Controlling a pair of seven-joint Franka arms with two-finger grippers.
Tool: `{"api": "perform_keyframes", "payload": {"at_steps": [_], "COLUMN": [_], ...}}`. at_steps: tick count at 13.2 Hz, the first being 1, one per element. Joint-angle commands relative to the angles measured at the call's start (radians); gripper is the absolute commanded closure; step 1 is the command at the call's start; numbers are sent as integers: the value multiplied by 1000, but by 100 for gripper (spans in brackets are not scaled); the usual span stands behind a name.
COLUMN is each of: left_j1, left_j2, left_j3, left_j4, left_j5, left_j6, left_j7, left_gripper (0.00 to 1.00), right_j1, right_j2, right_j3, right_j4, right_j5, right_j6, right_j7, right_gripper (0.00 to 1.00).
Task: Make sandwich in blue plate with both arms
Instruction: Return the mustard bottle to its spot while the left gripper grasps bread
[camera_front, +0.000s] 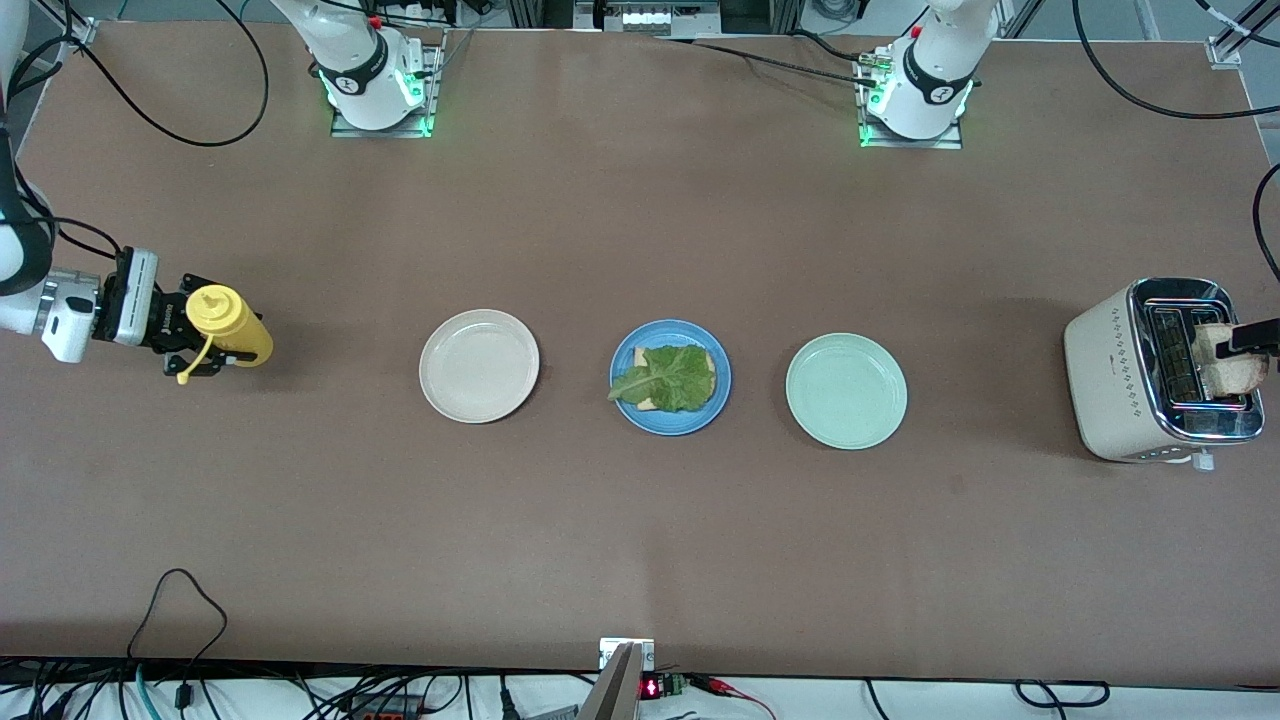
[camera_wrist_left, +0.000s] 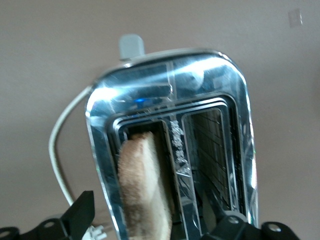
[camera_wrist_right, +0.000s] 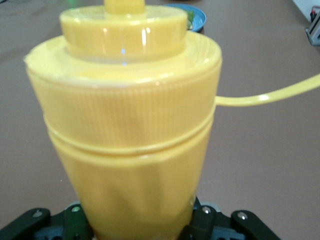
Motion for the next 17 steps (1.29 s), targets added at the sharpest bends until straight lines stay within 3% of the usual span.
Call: {"api": "perform_keyframes", "payload": {"at_steps": [1,7,10,11,12,13,14,17], "left_j1": [14,46,45,45,39,34,19,-67], "left_j2": [-11,-4,-14,-28,-45,-57,-66,-95], "left_j3": [-8,-8,-14,-19,-21,-24,-25,-39], "left_j4": [-9,-10,5,28,75,132,207,307], "left_j5": [-22,-22,-22,-23,-42,-64,-81,-130], "left_j6": [-26,-26,-57,-96,-153,-219,-303,-517], "left_j7": [22,36,33,26,19,15,3,-80], "left_gripper": [24,91,99,99,99,99,99,99], "right_j1": [-67,-119,-144,-144,-144,-146,-146,-161], "right_j2": [77,229,270,275,279,285,301,305], "right_j3": [26,26,26,25,26,26,26,25], "right_j4": [9,20,23,23,23,23,23,38], "right_j5": [74,144,145,145,145,150,171,182], "right_j6": [-56,-68,-66,-65,-65,-66,-66,-66], "right_j7": [-114,-244,-246,-244,-241,-229,-237,-231], "right_gripper": [100,100,95,87,60,9,0,0]}}
